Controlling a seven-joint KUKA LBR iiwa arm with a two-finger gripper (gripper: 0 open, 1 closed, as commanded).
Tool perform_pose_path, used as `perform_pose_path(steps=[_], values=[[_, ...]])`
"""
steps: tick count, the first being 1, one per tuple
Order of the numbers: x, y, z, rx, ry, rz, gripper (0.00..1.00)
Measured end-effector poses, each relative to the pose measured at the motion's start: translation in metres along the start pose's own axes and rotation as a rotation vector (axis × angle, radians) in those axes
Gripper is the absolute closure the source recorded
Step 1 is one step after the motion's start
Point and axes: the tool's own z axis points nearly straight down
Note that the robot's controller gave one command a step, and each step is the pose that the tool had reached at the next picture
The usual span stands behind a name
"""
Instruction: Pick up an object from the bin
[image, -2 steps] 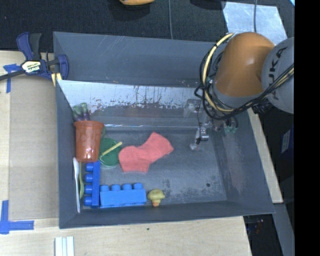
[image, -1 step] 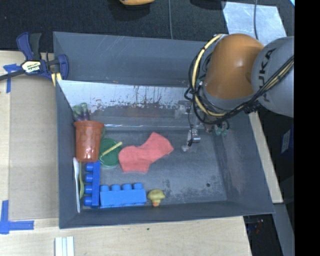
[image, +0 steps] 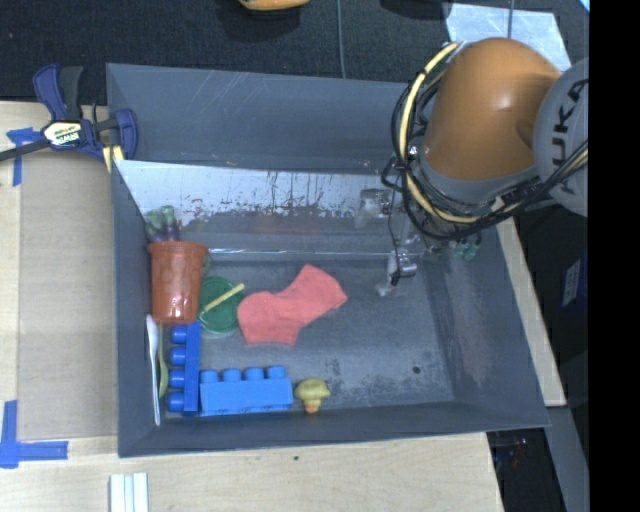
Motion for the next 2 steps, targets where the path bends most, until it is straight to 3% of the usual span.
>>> perform_pose_path(steps=[1, 2], values=[[-0.007, 0.024, 0.035, 0.001, -0.011, -0.194, 0.00], [-0.002, 0.046, 0.060, 0.002, -0.001, -0.273, 0.00]])
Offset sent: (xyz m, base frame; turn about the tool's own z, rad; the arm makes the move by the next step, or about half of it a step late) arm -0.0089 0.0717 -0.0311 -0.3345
